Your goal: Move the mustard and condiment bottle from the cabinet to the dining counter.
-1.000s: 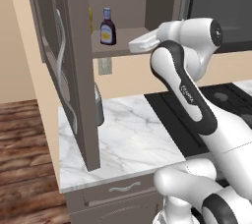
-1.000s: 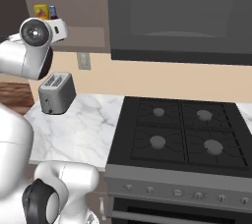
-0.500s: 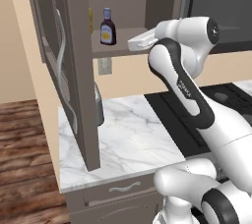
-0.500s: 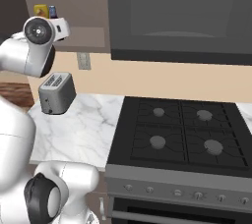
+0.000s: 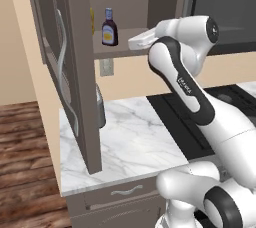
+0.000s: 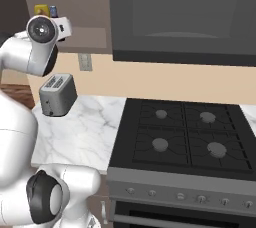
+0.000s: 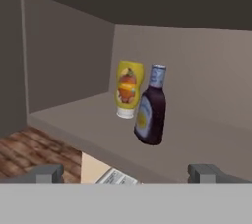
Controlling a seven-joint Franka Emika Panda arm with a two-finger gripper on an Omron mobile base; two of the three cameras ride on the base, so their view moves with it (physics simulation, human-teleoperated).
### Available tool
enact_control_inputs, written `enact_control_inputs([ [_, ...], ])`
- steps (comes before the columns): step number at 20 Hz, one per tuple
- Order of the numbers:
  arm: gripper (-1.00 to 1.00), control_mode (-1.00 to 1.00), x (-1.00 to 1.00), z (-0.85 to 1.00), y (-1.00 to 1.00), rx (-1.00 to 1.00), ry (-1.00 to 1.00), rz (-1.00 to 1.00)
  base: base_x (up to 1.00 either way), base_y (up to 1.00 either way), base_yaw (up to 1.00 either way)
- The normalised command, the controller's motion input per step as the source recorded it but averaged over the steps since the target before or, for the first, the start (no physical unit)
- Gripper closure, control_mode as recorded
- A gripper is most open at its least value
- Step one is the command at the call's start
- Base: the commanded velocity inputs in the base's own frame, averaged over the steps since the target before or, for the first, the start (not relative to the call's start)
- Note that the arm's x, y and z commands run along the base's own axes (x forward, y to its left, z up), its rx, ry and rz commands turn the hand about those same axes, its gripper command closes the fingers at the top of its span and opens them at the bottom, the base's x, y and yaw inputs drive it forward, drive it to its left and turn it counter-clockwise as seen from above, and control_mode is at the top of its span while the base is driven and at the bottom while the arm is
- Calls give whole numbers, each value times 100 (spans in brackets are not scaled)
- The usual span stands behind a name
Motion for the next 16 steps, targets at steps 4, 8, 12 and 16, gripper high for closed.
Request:
enact_control_inputs([
  [4, -100, -100, 12, 0, 23, 0, 1, 5, 0, 0, 0],
  [8, -100, -100, 18, 0, 25, 3, 3, 13, 0, 0, 0],
  [12, -100, -100, 17, -2, 24, 7, 0, 19, 0, 0, 0],
  [16, -100, -100, 21, -1, 25, 8, 0, 18, 0, 0, 0],
])
